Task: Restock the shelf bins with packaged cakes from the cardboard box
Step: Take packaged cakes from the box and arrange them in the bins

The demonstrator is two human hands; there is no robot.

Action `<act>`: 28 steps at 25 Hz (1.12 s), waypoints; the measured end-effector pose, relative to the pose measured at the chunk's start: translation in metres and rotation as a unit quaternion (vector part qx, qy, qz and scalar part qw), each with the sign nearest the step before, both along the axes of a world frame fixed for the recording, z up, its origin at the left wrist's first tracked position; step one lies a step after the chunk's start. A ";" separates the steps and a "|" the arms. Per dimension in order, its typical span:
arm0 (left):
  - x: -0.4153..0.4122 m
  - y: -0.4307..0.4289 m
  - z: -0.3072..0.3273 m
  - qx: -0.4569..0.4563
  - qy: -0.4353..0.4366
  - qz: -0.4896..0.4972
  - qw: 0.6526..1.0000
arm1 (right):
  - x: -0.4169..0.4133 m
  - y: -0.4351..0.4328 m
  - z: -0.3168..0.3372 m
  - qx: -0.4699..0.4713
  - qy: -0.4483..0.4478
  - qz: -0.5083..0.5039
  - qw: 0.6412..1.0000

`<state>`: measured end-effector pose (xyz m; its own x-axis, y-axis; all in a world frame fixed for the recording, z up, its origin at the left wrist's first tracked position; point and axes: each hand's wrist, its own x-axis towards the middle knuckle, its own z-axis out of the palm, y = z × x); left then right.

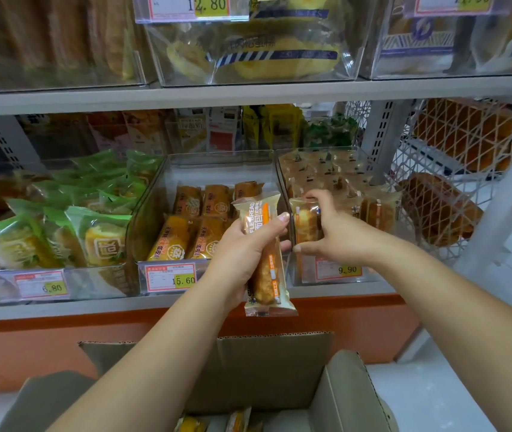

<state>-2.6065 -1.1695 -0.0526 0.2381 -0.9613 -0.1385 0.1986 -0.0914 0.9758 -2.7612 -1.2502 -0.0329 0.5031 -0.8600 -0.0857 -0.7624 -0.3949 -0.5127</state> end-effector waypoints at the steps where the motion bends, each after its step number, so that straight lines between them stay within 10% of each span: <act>1: -0.001 0.000 -0.001 -0.001 -0.007 0.003 1.000 | 0.000 -0.001 -0.001 -0.001 -0.010 -0.006 1.000; 13: -0.003 0.000 -0.008 0.006 -0.109 0.008 0.994 | 0.006 -0.013 -0.010 0.036 0.024 -0.022 0.999; 22: -0.010 0.003 0.009 0.020 0.133 0.098 0.986 | -0.023 0.039 0.030 -0.133 -0.057 -0.049 0.988; 28: -0.043 -0.007 0.028 -0.026 0.163 0.079 0.983 | -0.029 0.064 0.024 0.154 -0.312 -0.096 0.933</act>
